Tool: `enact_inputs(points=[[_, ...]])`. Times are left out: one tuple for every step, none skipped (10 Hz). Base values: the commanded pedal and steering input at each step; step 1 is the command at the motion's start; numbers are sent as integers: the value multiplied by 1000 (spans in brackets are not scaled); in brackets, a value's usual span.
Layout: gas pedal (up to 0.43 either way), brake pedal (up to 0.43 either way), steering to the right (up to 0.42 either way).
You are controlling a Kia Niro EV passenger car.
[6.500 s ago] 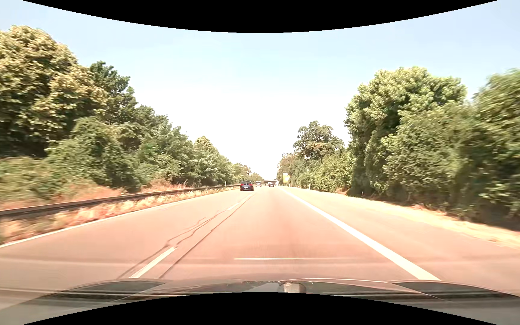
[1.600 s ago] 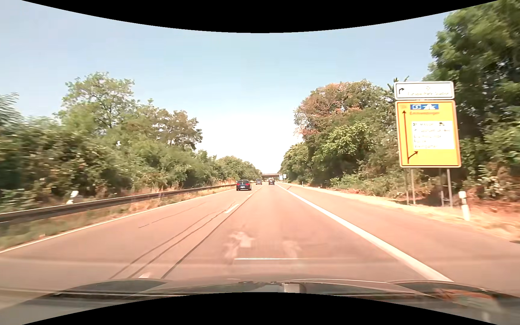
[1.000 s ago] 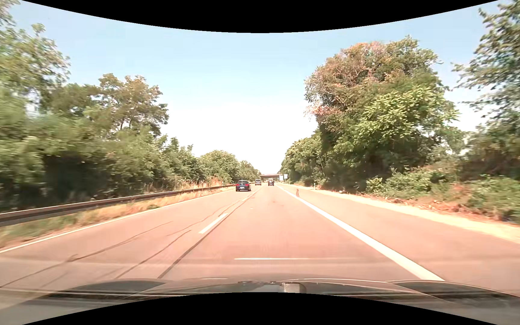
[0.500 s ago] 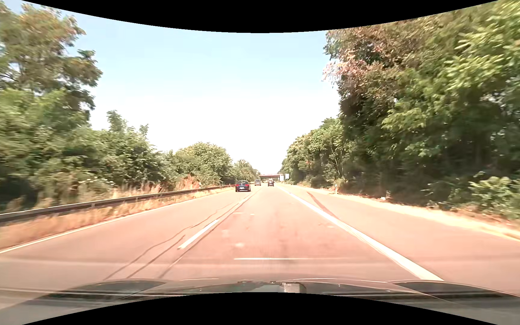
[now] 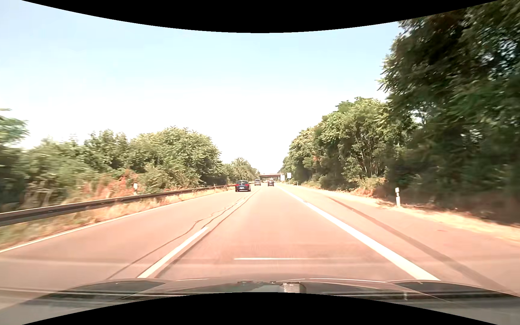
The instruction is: Follow the waypoints while adhering to traffic rules and regulations
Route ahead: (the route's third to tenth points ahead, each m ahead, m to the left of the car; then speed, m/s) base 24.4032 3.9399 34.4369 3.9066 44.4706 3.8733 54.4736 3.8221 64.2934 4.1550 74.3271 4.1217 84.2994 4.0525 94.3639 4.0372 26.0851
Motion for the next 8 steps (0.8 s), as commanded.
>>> enact_inputs(points=[[189, 0, -1], [177, 0, -1], [177, 0, -1], [169, 0, -1], [169, 0, -1], [169, 0, -1], [157, 0, -1], [157, 0, -1]])
